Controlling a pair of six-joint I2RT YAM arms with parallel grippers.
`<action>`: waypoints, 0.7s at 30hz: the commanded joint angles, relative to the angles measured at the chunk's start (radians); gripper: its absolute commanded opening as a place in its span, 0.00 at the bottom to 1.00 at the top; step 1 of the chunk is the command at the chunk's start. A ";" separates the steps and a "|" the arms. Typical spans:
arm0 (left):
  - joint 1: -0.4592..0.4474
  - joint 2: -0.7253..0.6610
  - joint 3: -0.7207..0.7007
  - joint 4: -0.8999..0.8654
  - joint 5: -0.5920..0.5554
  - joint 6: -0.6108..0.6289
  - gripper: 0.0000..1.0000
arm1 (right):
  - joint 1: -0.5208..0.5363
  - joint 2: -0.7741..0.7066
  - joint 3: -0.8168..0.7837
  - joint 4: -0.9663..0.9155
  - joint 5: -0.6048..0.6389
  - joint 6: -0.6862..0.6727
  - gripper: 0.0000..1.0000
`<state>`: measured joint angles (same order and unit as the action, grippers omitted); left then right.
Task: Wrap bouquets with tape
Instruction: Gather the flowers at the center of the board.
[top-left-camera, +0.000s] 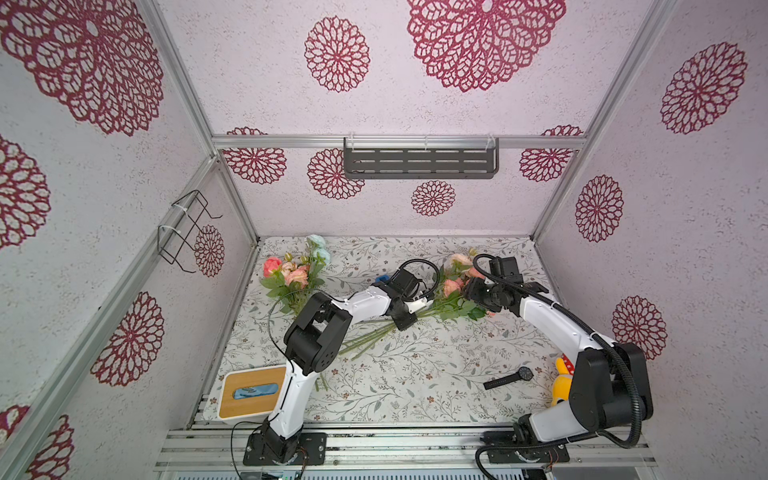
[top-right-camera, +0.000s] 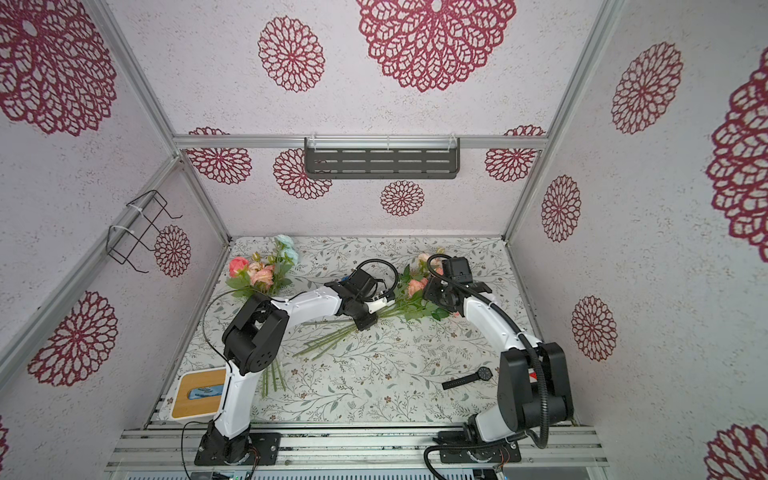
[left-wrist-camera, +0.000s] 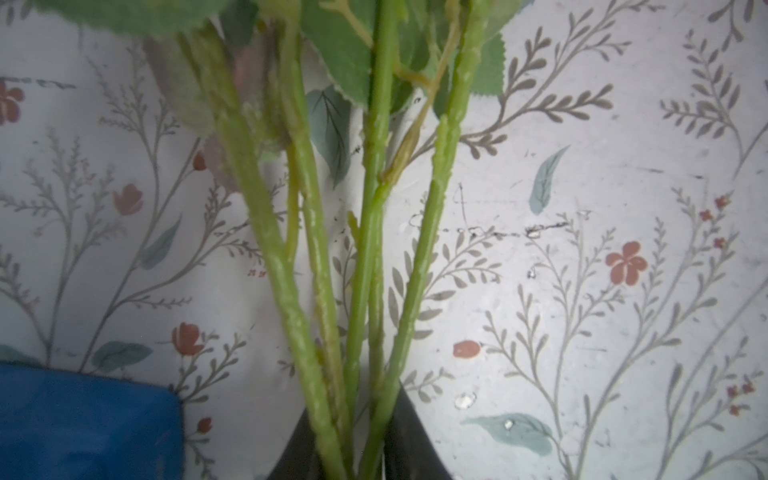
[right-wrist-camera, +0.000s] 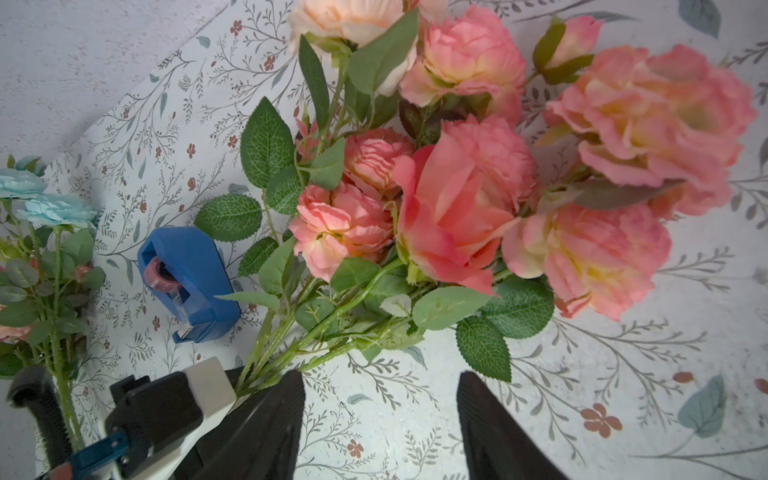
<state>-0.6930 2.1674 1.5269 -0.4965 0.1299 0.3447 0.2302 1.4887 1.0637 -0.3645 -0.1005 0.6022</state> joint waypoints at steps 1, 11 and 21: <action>0.005 -0.022 -0.018 -0.010 -0.022 0.000 0.28 | 0.009 0.005 0.031 -0.004 0.019 -0.008 0.62; 0.009 -0.168 -0.038 0.030 -0.018 -0.091 0.67 | 0.049 -0.003 0.067 -0.019 0.084 -0.043 0.81; 0.058 -0.462 -0.230 0.300 -0.028 -0.390 0.98 | 0.152 0.013 0.138 0.038 0.108 -0.180 0.91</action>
<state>-0.6750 1.7817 1.3594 -0.3508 0.1108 0.1291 0.3565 1.4963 1.1603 -0.3592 -0.0021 0.4789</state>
